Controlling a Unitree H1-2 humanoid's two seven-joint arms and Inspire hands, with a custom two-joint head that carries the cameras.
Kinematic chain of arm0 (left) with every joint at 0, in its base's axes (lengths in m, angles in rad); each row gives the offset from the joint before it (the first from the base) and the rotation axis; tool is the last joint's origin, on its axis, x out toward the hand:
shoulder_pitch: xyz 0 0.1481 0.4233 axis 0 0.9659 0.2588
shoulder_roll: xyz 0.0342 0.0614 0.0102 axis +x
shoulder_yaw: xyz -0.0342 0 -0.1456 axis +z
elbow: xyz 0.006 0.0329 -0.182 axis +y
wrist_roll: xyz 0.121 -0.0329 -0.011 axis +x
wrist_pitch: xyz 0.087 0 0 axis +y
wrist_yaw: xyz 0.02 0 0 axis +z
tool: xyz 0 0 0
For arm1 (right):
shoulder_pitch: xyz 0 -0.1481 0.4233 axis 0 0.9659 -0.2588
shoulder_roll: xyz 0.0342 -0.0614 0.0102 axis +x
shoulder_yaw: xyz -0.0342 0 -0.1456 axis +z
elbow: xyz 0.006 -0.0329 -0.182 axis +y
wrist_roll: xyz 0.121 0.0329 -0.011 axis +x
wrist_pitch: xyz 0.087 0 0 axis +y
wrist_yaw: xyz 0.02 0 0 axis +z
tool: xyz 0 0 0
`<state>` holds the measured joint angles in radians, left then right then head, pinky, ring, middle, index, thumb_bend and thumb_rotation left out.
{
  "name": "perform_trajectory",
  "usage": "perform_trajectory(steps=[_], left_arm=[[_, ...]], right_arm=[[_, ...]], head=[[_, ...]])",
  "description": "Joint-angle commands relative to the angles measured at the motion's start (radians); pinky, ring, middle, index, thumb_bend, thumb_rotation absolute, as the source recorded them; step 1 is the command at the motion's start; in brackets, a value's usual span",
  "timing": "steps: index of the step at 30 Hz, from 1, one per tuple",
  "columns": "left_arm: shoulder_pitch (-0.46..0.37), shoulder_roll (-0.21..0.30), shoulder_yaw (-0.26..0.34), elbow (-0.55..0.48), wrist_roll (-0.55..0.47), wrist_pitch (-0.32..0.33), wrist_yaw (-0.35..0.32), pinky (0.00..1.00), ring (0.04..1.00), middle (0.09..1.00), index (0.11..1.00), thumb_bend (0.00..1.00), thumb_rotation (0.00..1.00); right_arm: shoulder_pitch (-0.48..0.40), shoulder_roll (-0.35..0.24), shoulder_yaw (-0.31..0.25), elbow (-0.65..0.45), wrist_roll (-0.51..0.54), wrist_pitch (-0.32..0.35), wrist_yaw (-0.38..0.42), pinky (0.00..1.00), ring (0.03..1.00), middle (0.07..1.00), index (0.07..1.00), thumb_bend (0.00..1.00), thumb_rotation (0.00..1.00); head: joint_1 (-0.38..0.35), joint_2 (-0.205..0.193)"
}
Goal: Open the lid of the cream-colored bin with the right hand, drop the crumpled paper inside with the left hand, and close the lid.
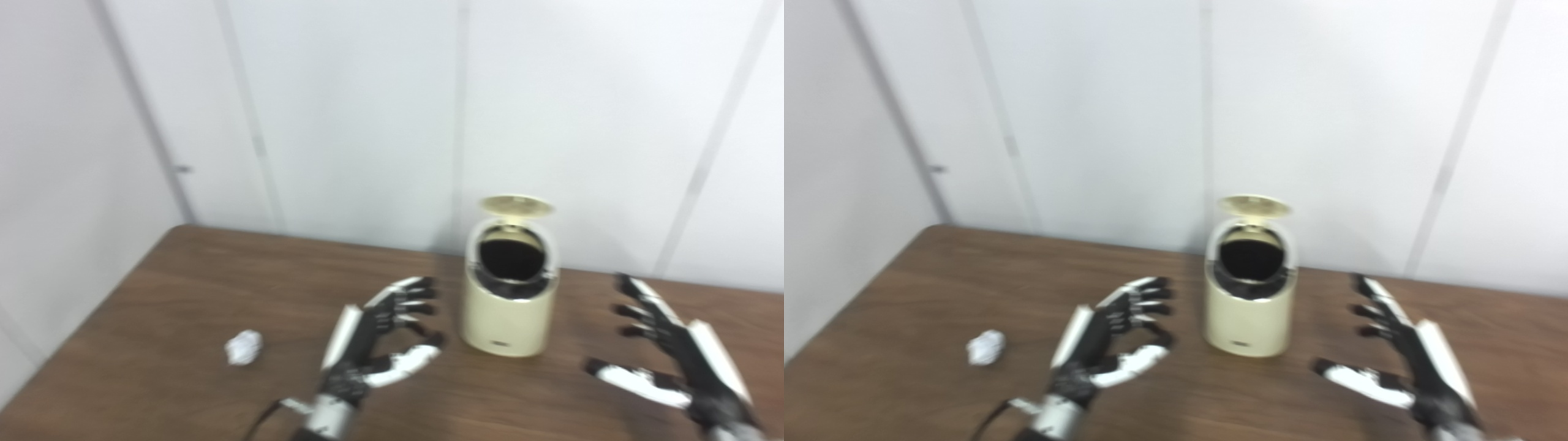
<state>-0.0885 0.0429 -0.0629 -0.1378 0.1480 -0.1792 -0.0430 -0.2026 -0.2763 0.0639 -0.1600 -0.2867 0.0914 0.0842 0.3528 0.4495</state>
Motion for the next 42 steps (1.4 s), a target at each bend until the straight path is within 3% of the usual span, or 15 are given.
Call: perform_trajectory(steps=[1,5,9,13,17,20,25,29,36,42], left_arm=[[-0.023,-0.005,-0.002,-0.012,0.016,-0.027,0.018,0.58,0.718,0.789,0.827,0.57,0.28],[-0.005,-0.006,0.003,-0.052,0.043,0.009,0.022,0.60,0.731,0.796,0.832,0.56,0.26],[0.018,0.033,0.007,-0.176,0.118,0.167,-0.017,0.60,0.718,0.787,0.824,0.58,0.19],[0.028,0.099,0.012,-0.303,0.215,0.316,-0.068,0.58,0.720,0.784,0.809,0.61,0.14],[0.020,0.191,0.039,-0.363,0.274,0.379,-0.105,0.55,0.668,0.744,0.770,0.64,0.09],[0.011,0.261,0.061,-0.390,0.309,0.400,-0.131,0.57,0.673,0.725,0.752,0.65,0.01],[-0.009,0.388,0.109,-0.409,0.328,0.427,-0.190,0.55,0.658,0.714,0.735,0.70,0.00],[-0.022,0.512,0.120,-0.440,0.435,0.514,-0.287,0.52,0.643,0.711,0.712,0.73,0.00],[-0.023,0.619,0.122,-0.465,0.663,0.588,-0.385,0.49,0.618,0.683,0.686,0.81,0.00],[-0.032,0.690,0.135,-0.436,0.744,0.587,-0.480,0.49,0.626,0.703,0.706,0.86,0.00]], right_arm=[[-0.017,-0.013,-0.017,-0.043,0.025,0.016,0.017,0.76,0.864,0.943,0.961,0.75,0.29],[-0.021,-0.012,-0.019,-0.066,0.029,0.058,0.042,0.72,0.863,0.956,0.963,0.75,0.34],[-0.023,-0.010,-0.018,-0.061,0.023,0.059,0.044,0.65,0.850,0.942,0.948,0.79,0.40],[-0.023,-0.014,-0.013,-0.055,0.016,0.059,0.052,0.61,0.837,0.938,0.945,0.81,0.45],[-0.026,-0.018,-0.010,-0.046,0.011,0.055,0.058,0.56,0.829,0.938,0.950,0.81,0.49],[-0.027,-0.017,-0.010,-0.049,0.008,0.058,0.063,0.55,0.831,0.936,0.948,0.79,0.48],[-0.027,-0.014,-0.013,-0.049,0.007,0.061,0.067,0.53,0.823,0.938,0.946,0.77,0.46],[-0.028,-0.018,-0.014,-0.049,0.008,0.057,0.071,0.53,0.825,0.939,0.948,0.77,0.46],[-0.029,-0.020,-0.016,-0.052,0.007,0.066,0.075,0.49,0.813,0.937,0.943,0.78,0.51],[-0.033,-0.018,-0.017,-0.044,0.009,0.060,0.075,0.47,0.802,0.926,0.935,0.78,0.49]], head=[[0.047,-0.006],[0.101,-0.016],[0.125,-0.021],[0.134,-0.021],[0.140,-0.020],[0.134,-0.018],[0.132,-0.016],[0.132,-0.016],[0.128,-0.010],[0.126,-0.006]])
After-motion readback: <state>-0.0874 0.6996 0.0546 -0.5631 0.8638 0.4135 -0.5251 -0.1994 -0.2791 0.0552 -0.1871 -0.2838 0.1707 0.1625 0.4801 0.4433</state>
